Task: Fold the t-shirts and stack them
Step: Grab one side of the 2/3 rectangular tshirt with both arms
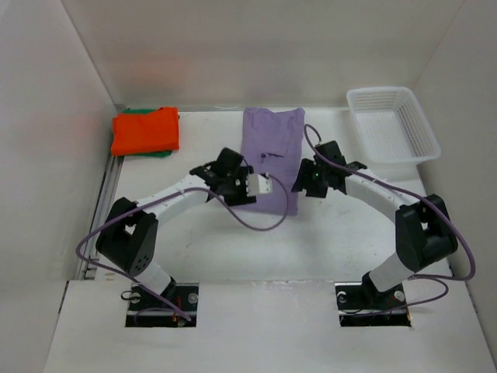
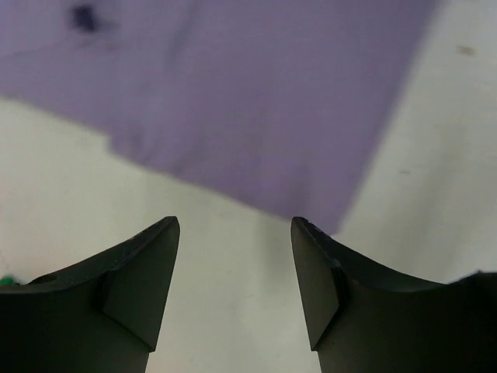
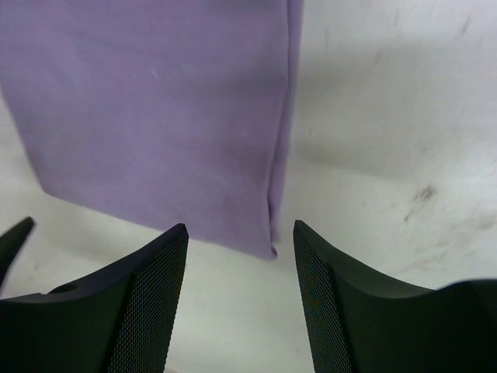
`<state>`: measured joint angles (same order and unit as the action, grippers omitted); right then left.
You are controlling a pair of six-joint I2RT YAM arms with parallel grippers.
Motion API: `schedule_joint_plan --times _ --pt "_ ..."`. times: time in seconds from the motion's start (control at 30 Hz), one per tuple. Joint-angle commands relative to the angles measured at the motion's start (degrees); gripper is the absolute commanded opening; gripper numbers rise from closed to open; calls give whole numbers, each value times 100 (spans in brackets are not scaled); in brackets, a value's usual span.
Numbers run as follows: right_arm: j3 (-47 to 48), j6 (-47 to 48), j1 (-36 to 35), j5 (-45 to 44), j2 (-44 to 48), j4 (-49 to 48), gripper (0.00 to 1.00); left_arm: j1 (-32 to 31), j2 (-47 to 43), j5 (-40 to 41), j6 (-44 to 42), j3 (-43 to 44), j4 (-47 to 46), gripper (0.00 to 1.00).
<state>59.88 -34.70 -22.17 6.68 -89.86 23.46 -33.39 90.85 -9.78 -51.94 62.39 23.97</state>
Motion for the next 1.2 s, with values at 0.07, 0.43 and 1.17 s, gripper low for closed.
schedule_joint_plan --times 0.07,0.43,1.17 --pt "-652 -713 -335 272 21 -456 61 -409 -50 81 -721 -930 -216 59" --pt "-1347 -1276 -503 325 13 -957 58 -497 592 547 -686 -957 -771 51" --pt "-1803 -1408 -774 422 1144 -863 0 -646 -215 600 386 -1080 255 0"
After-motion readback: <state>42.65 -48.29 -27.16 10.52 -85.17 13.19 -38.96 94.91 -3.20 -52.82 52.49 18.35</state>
